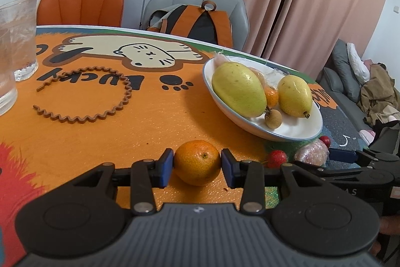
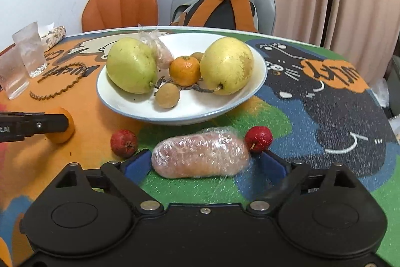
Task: Organize fruits
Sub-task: 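Grasp the wrapped bundle with the right tool while the left tool grasps the mandarin orange, then release the wrapped bundle onto the plate with the right tool while the left tool carries the orange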
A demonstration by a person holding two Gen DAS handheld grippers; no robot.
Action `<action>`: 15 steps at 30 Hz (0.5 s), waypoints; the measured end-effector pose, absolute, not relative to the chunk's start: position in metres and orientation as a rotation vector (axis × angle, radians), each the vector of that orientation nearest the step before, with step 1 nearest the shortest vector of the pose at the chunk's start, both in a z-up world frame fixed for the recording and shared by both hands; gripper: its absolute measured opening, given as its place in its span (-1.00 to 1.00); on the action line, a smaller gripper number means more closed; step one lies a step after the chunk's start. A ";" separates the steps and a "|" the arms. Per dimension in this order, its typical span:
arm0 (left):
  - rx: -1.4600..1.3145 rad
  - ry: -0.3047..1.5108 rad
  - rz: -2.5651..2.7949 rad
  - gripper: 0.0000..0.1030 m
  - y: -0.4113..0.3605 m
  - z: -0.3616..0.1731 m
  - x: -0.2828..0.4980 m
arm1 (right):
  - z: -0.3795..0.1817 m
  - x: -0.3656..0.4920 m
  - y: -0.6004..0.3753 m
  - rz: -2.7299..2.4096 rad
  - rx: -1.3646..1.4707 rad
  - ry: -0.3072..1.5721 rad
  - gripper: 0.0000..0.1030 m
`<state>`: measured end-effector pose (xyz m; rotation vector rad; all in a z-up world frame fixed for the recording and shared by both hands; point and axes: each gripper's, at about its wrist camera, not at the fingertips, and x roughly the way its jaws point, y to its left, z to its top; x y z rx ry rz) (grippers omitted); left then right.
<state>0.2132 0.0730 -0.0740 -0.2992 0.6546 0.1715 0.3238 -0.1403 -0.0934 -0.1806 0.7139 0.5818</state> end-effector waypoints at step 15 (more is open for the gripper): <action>-0.295 0.631 0.170 -0.23 0.072 -0.067 0.205 | -0.082 0.311 -0.147 0.600 -0.171 0.684 0.43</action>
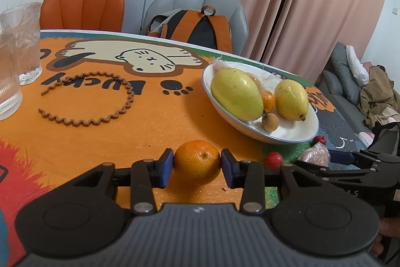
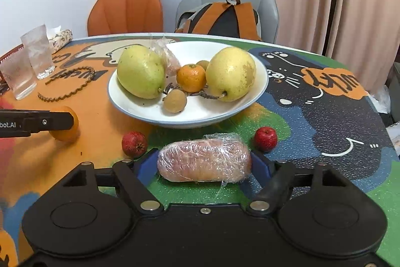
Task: Organize fruits
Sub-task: 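Release the wrapped bundle onto the plate with the right tool while the left tool carries the orange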
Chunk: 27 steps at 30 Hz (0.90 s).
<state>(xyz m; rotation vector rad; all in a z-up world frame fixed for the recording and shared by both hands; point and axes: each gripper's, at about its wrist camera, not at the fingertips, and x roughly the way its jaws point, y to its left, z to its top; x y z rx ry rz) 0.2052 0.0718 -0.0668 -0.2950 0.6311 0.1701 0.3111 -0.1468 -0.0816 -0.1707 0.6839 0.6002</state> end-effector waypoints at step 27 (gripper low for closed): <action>-0.296 0.560 0.194 -0.24 0.079 -0.040 0.193 | -0.032 0.316 -0.130 0.638 -0.162 0.562 0.43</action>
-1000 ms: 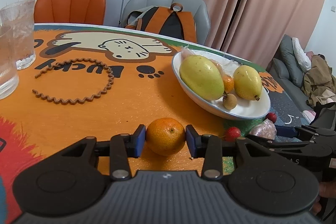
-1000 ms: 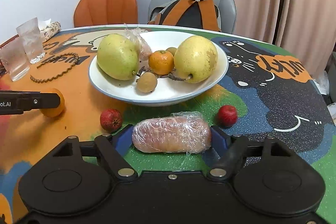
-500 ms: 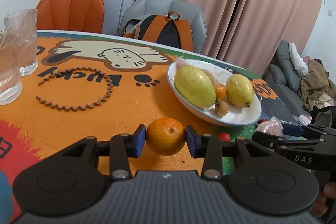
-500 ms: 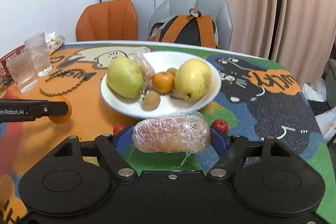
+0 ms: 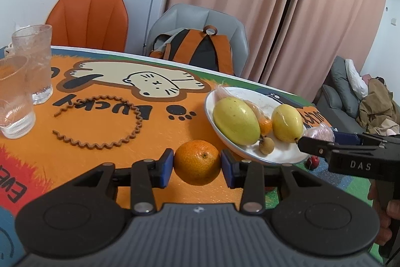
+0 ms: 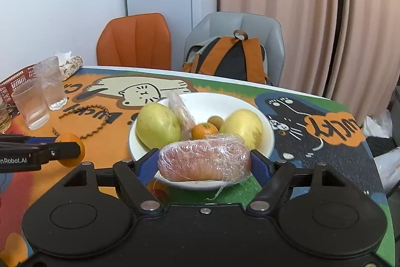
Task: Organize fruits
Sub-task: 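Release the wrapped bundle onto the plate with the right tool while the left tool carries the orange, then lower the mandarin orange onto the plate and open the left tool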
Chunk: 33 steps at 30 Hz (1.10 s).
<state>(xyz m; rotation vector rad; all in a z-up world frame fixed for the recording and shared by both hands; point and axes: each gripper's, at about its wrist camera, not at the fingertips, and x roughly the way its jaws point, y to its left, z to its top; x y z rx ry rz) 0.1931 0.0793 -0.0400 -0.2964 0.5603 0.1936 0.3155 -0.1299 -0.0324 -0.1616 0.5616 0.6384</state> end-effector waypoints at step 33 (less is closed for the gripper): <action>-0.221 0.522 0.120 -0.24 0.058 -0.012 0.239 | -0.035 0.324 -0.173 0.568 -0.087 0.599 0.64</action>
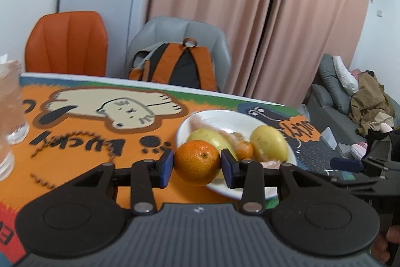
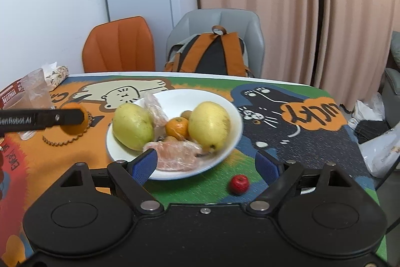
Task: Organize fruits
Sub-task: 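Lower the mandarin orange onto the plate and open the left tool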
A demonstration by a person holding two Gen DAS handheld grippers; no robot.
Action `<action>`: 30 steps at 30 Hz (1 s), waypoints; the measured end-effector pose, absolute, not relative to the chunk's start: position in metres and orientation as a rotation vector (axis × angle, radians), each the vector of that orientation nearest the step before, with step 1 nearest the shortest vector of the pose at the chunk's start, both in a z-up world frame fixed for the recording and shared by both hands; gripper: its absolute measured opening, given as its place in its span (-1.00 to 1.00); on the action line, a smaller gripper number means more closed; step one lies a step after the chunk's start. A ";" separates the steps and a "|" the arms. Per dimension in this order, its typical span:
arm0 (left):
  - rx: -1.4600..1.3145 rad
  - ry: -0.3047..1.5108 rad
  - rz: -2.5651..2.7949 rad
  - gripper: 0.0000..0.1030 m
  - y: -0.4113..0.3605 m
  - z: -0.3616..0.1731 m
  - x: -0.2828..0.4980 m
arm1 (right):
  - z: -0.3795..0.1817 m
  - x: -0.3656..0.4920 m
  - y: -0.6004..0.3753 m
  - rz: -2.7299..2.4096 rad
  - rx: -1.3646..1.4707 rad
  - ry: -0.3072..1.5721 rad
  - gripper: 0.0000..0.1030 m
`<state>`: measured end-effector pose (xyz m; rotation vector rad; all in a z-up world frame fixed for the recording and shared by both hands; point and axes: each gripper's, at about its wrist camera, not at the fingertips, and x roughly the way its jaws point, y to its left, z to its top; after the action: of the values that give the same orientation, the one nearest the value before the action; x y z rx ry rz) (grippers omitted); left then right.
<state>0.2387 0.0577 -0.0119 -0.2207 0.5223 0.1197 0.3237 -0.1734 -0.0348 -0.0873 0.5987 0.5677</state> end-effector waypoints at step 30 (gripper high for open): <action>-0.142 0.557 0.056 -0.24 0.023 -0.019 0.347 | -0.057 0.337 -0.239 0.489 -0.009 0.651 0.44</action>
<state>0.3471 0.0227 -0.0185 -0.1415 0.5574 0.0557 0.3374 -0.2388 -0.0567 -0.0088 0.6511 0.4890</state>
